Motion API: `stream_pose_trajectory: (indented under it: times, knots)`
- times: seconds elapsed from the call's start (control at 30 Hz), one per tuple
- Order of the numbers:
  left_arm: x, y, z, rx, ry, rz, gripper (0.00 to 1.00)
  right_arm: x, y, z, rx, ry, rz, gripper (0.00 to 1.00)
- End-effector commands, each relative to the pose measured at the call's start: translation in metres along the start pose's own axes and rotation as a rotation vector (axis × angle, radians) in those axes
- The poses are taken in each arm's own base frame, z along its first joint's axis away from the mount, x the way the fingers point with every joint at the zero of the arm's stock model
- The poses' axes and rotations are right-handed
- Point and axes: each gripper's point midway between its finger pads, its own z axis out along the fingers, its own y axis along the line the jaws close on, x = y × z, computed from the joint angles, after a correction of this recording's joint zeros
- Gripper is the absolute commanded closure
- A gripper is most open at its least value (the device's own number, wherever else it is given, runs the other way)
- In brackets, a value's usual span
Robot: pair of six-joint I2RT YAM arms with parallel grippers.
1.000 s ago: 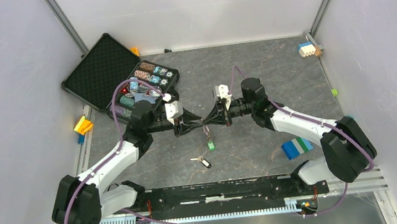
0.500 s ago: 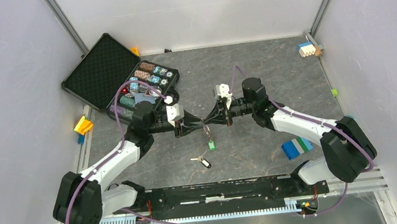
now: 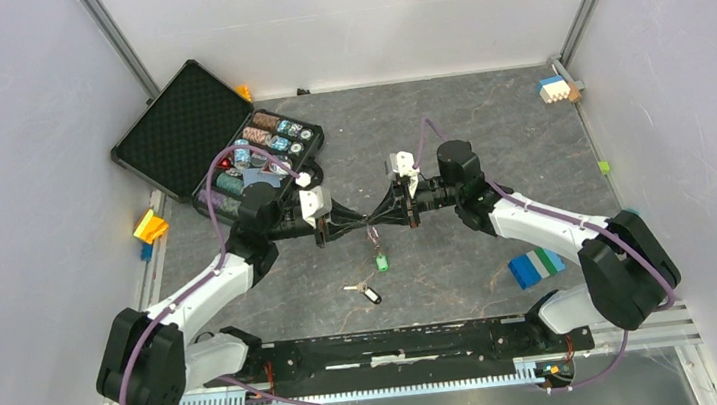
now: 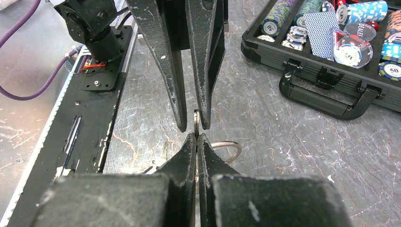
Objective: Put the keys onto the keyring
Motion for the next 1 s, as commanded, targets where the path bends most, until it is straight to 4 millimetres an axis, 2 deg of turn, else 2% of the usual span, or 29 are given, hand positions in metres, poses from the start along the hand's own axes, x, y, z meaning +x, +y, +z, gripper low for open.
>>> stream_pose_trajectory:
  times: [0.0,0.17,0.7,0.97]
  knots:
    - [-0.0193,0.0031,0.0004,0.002,-0.045,0.039,0.78,-0.0143,0.0006,-0.0008,-0.009,-0.040,-0.048,1.00]
    - [-0.0200,0.0031,0.0006,0.001,-0.047,0.038,0.83,-0.0140,0.0000,-0.0004,-0.008,-0.039,-0.046,1.00]
    - [-0.0232,0.0040,0.0014,0.002,-0.055,0.027,0.84,-0.0122,-0.0005,0.0000,-0.008,-0.036,-0.039,1.00]
    - [-0.0206,0.0024,0.0013,0.008,-0.052,0.019,0.98,-0.0124,0.0001,-0.0001,-0.010,-0.037,-0.042,1.00]
